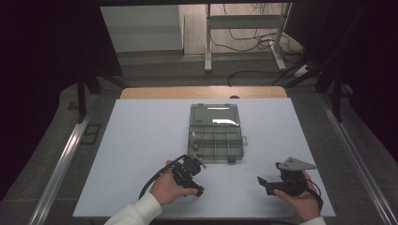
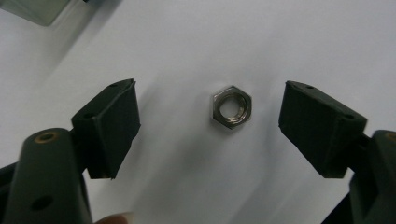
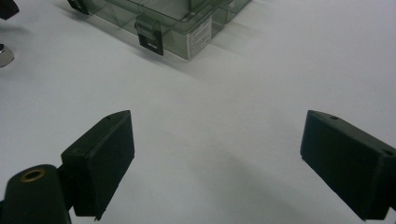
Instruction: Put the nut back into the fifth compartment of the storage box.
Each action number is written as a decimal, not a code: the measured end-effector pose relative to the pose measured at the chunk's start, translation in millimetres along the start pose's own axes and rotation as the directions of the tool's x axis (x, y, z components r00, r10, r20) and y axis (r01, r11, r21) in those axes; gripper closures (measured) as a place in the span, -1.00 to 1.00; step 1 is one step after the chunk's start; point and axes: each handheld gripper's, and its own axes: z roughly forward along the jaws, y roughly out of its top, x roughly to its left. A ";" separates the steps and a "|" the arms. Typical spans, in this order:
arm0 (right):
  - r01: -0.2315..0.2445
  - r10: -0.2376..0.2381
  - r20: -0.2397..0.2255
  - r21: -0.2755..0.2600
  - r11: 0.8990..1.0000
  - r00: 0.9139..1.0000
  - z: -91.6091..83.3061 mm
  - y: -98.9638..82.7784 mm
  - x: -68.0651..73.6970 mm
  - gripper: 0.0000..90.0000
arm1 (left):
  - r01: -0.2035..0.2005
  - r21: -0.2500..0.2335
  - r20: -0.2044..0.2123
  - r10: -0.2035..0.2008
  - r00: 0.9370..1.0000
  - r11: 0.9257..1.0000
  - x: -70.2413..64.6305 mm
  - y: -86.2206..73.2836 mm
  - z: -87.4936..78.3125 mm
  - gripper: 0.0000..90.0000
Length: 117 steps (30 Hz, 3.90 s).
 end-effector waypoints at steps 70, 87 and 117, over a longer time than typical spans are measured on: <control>-0.001 0.001 0.010 0.005 1.000 1.000 -0.6 -0.9 -1.5 -0.78 | -0.027 -0.079 0.039 0.030 0.999 0.997 22.2 10.3 -37.8 0.55; 0.002 -0.002 0.011 0.003 1.000 1.000 -0.7 -0.6 -1.3 -0.78 | -0.006 -0.088 0.026 0.008 1.000 0.996 40.3 21.1 -49.1 0.55; 0.008 -0.008 -0.003 -0.017 1.000 1.000 -1.4 0.7 -1.2 -0.85 | 0.036 -0.097 0.014 -0.035 0.999 0.995 61.9 49.0 -53.1 0.55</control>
